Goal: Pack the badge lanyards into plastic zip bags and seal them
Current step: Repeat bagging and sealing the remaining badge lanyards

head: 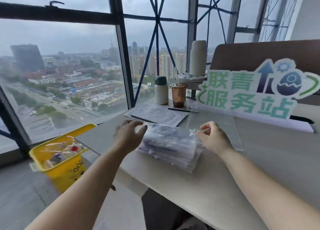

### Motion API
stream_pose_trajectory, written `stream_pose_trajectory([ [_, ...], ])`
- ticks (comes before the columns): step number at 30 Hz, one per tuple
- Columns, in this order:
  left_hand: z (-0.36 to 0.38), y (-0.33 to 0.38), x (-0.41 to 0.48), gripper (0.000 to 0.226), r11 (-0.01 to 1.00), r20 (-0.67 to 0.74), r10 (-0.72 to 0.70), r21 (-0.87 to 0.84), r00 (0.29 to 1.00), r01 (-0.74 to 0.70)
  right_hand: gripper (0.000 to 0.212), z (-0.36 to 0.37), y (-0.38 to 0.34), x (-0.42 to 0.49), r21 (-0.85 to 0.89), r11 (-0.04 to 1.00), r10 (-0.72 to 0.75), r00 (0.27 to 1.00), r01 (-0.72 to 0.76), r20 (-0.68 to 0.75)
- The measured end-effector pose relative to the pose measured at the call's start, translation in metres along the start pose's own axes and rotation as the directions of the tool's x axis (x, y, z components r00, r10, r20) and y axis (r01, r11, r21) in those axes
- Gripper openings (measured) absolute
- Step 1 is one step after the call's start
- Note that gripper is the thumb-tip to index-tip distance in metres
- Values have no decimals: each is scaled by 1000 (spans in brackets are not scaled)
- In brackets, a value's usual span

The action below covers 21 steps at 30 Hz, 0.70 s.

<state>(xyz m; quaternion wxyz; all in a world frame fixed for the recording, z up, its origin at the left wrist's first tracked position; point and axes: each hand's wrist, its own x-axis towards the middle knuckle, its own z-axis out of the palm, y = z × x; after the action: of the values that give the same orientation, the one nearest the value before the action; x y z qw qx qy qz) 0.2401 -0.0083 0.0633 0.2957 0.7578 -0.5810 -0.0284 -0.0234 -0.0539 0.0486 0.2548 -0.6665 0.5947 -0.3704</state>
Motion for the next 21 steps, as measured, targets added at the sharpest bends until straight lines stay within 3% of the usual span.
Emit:
stream_pose_trajectory([
  [3, -3, 19, -3, 33, 995, -68, 67, -66, 995, -71, 22, -12, 14, 5, -37, 999, -6, 1000, 5, -19],
  [7, 4, 45, -11, 33, 978, -56, 167, -120, 984, -172, 20, -28, 42, 1, -142, 989, 50, 999, -51, -12],
  [10, 10, 66, -21, 31, 960, -32, 228, -159, 973, -231, 32, -39, 51, -7, -372, 928, 22, 1000, -19, 3],
  [13, 21, 90, -37, 30, 939, -3, 310, -154, 951, -307, 48, -51, 60, -18, -577, 813, 25, 985, 79, 170],
  [15, 33, 107, -49, 29, 915, 12, 382, -144, 924, -376, 53, -61, 70, -29, -632, 768, 76, 966, 101, 247],
  [21, 81, 167, -90, 35, 799, 170, 601, -136, 781, -585, 55, -119, 109, -67, -668, 743, 104, 977, 50, 189],
])
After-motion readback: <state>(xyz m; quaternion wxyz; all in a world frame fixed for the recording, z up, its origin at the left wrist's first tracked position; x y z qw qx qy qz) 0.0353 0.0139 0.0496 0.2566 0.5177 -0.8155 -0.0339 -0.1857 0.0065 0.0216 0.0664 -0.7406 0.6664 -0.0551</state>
